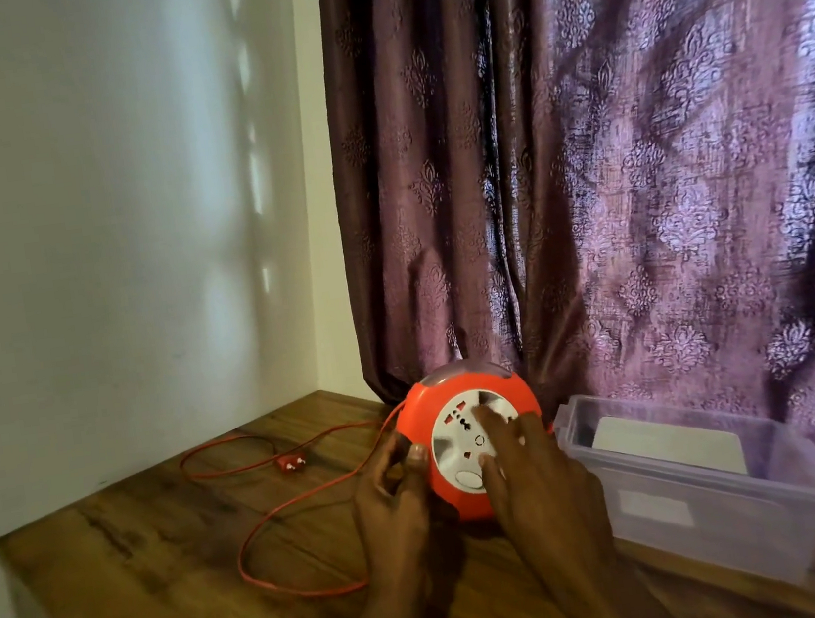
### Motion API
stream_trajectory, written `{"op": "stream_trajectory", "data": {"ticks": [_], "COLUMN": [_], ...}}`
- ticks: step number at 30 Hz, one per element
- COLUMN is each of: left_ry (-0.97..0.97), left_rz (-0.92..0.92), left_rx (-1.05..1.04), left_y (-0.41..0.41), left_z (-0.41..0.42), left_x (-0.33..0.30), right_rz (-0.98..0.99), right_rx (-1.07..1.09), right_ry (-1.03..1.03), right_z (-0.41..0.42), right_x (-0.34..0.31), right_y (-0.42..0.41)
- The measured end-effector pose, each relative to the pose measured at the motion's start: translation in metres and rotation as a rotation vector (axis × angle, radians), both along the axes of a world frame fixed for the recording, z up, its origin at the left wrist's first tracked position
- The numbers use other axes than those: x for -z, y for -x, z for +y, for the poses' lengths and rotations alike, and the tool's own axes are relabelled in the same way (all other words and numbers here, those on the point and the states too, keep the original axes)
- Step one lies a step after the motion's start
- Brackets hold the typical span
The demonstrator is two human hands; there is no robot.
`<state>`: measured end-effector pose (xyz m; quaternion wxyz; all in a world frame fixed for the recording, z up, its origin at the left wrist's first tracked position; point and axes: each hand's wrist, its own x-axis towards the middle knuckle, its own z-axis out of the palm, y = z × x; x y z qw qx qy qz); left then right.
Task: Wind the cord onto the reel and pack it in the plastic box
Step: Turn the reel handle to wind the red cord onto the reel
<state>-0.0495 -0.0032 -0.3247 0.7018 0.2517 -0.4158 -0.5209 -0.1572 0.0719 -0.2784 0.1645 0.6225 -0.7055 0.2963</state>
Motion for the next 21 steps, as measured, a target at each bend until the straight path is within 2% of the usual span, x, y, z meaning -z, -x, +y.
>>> {"op": "stream_trajectory", "data": {"ticks": [5,12,18,21], "left_ry": [-0.023,0.047,0.068,0.072], "left_rz": [-0.014,-0.144,-0.202,-0.199], "left_rx": [-0.012,-0.033,-0.057,-0.075], "left_y": [-0.002,-0.005,-0.004,-0.004], "left_z": [0.000,0.005,0.010,0.010], "left_x": [-0.001,-0.004,-0.005,-0.006], "right_rz": [0.148,0.196,-0.023,-0.283], "right_rx": [-0.114,-0.070,0.001,0.021], "right_ry": [-0.172,-0.182,-0.087,0.015], "right_z": [-0.004,-0.003,-0.002,-0.004], "right_x": [0.004,0.003,0.003,0.000], "right_y": [-0.002,0.004,0.005,0.003]}}
